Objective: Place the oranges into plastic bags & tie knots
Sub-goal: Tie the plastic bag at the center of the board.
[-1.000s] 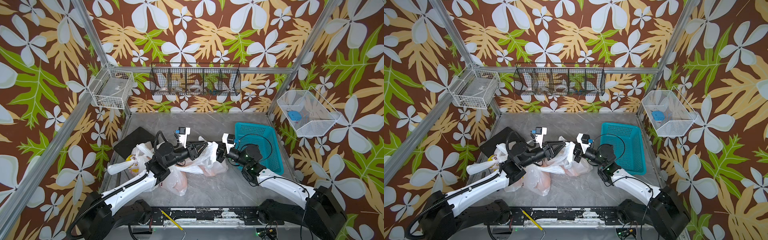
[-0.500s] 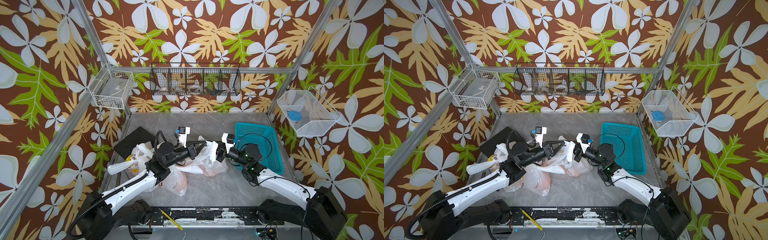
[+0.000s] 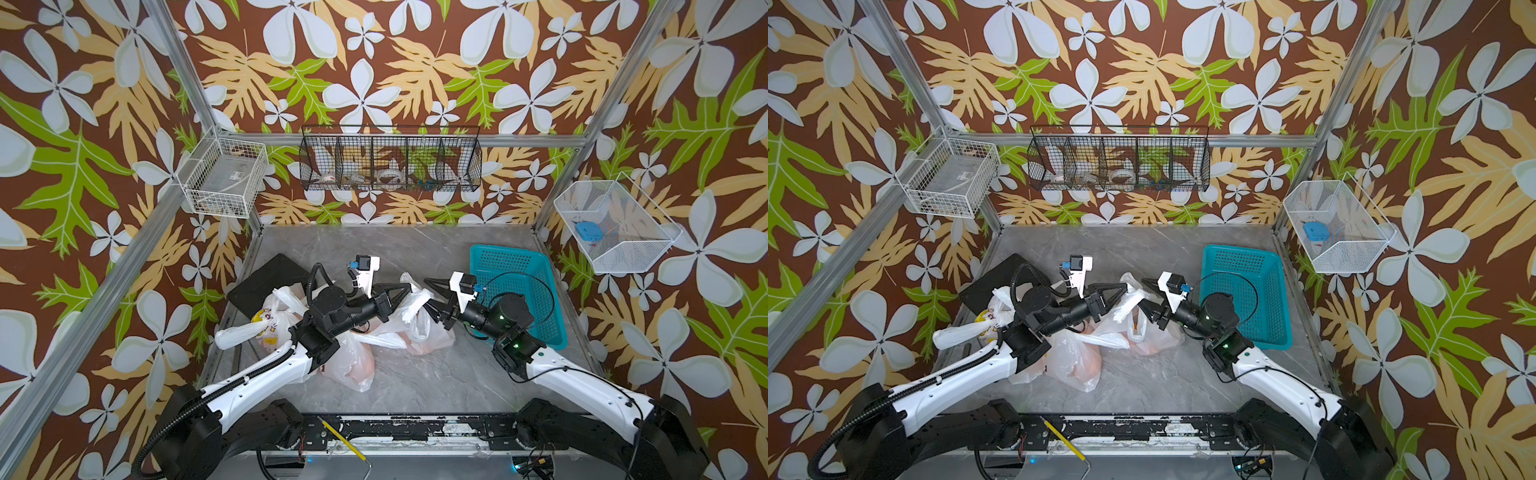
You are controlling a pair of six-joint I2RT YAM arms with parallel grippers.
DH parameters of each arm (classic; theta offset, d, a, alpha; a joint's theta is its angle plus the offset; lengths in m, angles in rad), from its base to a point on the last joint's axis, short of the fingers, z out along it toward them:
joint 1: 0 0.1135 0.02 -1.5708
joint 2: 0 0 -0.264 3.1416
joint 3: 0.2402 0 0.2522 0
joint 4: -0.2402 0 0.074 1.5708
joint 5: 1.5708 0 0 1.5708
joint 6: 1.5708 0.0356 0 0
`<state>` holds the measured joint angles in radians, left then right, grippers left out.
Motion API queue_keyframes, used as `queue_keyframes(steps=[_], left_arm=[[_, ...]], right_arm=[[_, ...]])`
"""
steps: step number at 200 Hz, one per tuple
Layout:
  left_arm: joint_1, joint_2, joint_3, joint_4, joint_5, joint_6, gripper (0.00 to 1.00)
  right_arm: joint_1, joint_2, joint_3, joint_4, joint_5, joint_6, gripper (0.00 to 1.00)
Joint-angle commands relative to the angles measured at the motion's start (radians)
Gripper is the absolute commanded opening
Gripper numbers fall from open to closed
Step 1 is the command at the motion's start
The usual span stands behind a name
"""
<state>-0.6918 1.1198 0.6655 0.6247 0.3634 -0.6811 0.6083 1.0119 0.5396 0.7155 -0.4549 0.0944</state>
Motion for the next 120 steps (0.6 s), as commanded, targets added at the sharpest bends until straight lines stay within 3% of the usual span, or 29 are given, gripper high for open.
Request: queue_keyframes(steps=[1,35,71,97,120], left_arm=[[0.0,-0.007,-0.002,0.052,-0.009,0.017,0.0],[0.0,-0.004,-0.008,0.052,-0.017,0.03,0.0],[0.0,0.008,-0.013,0.069,-0.018,0.034,0.0],[0.0,0.008,-0.014,0.065,-0.027,0.054,0.0],[0.001,0.003,-0.011,0.046,-0.041,0.076,0.0]], right_arm=[[-0.009,-0.099,-0.022,-0.156,0.159,-0.023,0.69],[-0.008,-0.292,0.035,-0.444,0.194,0.136,0.73],[-0.006,-0.332,0.215,-0.727,0.046,0.48,0.62],[0.025,-0.295,0.231,-0.771,-0.07,0.737,0.59],[0.122,-0.282,0.222,-0.77,0.003,0.806,0.66]])
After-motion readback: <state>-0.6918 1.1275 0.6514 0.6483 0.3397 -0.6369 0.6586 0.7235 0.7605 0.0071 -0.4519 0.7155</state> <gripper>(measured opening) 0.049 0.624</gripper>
